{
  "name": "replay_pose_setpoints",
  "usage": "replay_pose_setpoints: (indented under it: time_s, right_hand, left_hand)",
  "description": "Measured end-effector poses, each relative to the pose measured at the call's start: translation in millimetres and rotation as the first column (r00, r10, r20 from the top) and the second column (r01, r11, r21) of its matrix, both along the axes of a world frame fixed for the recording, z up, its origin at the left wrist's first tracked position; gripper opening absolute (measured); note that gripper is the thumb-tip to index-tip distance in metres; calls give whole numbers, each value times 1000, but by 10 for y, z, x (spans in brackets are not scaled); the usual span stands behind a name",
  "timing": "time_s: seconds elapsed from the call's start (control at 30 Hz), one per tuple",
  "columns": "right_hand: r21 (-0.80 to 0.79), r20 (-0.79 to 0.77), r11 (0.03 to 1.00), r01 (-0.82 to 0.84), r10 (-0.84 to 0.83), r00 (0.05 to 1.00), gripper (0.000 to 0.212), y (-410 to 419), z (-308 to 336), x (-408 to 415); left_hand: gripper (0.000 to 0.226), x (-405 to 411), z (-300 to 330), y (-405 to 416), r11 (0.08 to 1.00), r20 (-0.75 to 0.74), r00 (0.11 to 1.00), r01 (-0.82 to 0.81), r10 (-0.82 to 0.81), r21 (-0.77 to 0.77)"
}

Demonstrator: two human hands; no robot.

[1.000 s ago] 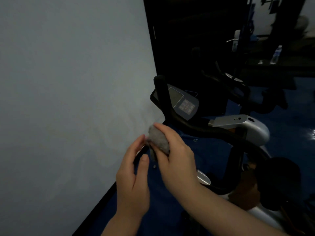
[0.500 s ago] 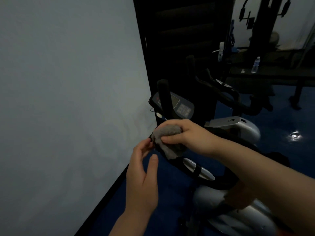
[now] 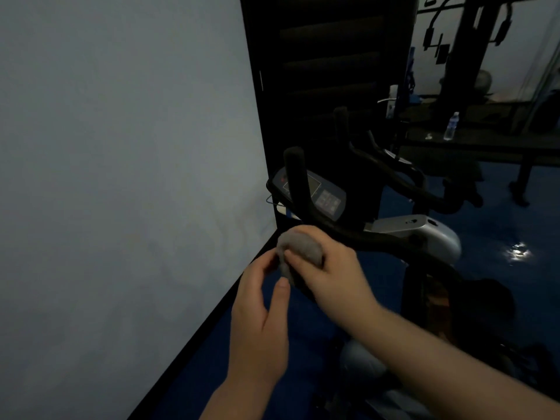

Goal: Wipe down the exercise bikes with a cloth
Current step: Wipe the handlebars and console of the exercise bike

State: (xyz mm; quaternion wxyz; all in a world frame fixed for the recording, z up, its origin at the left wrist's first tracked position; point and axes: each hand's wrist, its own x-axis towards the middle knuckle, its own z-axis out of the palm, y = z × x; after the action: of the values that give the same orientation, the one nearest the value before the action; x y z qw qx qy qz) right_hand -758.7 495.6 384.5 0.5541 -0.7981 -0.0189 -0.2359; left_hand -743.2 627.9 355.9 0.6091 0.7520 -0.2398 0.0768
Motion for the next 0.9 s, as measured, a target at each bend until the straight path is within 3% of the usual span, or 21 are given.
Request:
replay_pose_setpoints:
  time_s: [0.07,0.13,0.2,0.3,0.4,0.5,0.6,0.7,0.9]
  right_hand:
    - [-117,71,993,-10,18,997,23,4,-23,32]
    - [-11,4,994,-106,106,994,21,-58,41,73]
    - [98,-16,992,-83,85,996,19,-79,11,31]
    - [-59,98,974,217,-210,973,30,107,-261,-215]
    - [-228,183,891,392,-356,916,41,266,-408,-300]
    - [-460,175,786,413,-376,910,49,204,-452,-411]
    - [-633,136,693,345,-339,931,47,-36,-605,-776]
    - [-517,42,769,377,-418,908,49,-227,-632,-970]
    - [-499,59,774,389,-418,907,49,56,-722,-827]
  left_hand:
    - [34,11,20,-11,1000,21,1000,1,-1,0]
    - [34,26,17,-23,1000,24,1000,-9,9,3]
    - [36,40,14,-49,1000,48,999,-5,4,17]
    - [36,94,55,-86,989,208,976,41,-70,142]
    - [40,276,137,-86,927,374,902,71,-218,369]
    - [39,462,210,-121,824,501,777,39,-381,565]
    - [33,550,159,-181,762,645,594,-80,-481,643]
    - [30,624,114,-190,740,754,406,-233,-516,631]
    - [24,700,173,-226,739,807,185,-330,-560,588]
